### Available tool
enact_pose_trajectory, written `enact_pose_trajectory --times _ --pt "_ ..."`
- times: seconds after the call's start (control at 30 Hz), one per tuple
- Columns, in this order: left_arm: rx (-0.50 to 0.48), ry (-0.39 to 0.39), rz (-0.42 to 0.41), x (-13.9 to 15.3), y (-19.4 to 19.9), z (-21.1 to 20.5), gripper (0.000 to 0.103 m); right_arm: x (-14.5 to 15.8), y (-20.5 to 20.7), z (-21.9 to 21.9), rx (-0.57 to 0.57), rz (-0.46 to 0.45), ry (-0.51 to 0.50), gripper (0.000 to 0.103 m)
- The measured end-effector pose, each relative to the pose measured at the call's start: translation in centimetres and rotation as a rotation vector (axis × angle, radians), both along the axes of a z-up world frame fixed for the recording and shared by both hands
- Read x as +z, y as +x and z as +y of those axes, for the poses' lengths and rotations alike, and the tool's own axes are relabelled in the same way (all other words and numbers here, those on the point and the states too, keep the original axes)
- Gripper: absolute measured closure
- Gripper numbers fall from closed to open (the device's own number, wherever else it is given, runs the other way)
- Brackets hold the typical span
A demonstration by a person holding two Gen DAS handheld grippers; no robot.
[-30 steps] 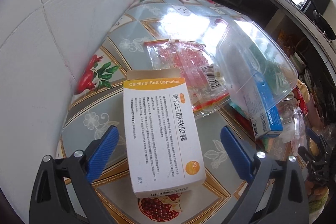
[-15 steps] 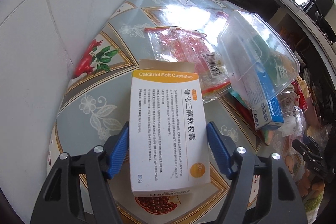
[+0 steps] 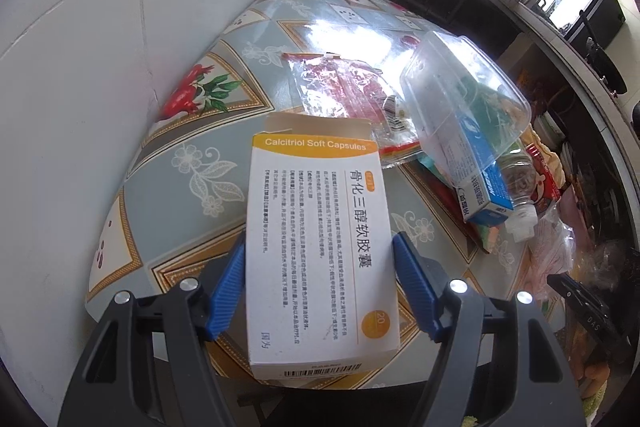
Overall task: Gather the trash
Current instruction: 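Carry the box and bag to the blue wastebasket and release both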
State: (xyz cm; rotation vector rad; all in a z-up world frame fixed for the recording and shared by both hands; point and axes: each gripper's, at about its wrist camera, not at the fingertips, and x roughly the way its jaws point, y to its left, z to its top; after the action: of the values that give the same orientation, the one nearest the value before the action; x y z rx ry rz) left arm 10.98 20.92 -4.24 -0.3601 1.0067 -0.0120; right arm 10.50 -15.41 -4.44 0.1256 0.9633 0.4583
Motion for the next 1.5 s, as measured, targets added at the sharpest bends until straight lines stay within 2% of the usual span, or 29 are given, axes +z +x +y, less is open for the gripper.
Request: enact_pose_trajectory --times 0.27,0.5,0.6,0.77,0.97,1.1,1.23,1.3,1.4,1.5 --pt "-0.013 -0.007 -0.088 2.7 -2.1 -0.1 0.035 1.0 -2.9 -0.5 -0.051 -0.023 0.025 0.087" --pt "-0.112 -0.006 -0.205 6.4 -2.8 -3.5 0.035 3.4 -6.1 -3.1 -0.163 -0.082 0.092 0.088" --pt "-0.191 -0.022 -0.239 7.9 -2.0 -6.2 0.035 4.7 -7.3 -4.5 -0.22 -0.116 0.105 0.089" --pt "-0.378 -0.035 -0.297 10.6 -0.3 -12.5 0.035 7.6 -9.5 -8.3 -0.338 -0.213 0.12 0.089" --pt "-0.609 -0.108 -0.298 12.4 3.0 -22.0 0.035 8.7 -11.9 -14.4 -0.535 -0.281 0.129 0.089" --pt "-0.752 -0.127 -0.236 12.2 5.6 -30.5 0.034 7.5 -12.7 -19.3 -0.684 -0.271 0.148 0.089" --pt "-0.874 -0.1 -0.128 10.2 7.7 -40.4 0.034 4.3 -13.0 -24.9 -0.836 -0.205 0.159 0.089" --pt "-0.932 -0.086 -0.064 8.6 8.8 -45.6 0.034 2.2 -12.7 -27.5 -0.902 -0.154 0.173 0.089" --pt "-0.998 -0.072 0.08 4.9 10.5 -52.8 0.034 -1.4 -11.7 -30.4 -0.995 -0.073 0.175 0.089" --pt "-1.014 -0.01 0.224 0.2 12.0 -58.9 0.034 -4.9 -10.6 -33.5 -1.069 0.007 0.21 0.089"
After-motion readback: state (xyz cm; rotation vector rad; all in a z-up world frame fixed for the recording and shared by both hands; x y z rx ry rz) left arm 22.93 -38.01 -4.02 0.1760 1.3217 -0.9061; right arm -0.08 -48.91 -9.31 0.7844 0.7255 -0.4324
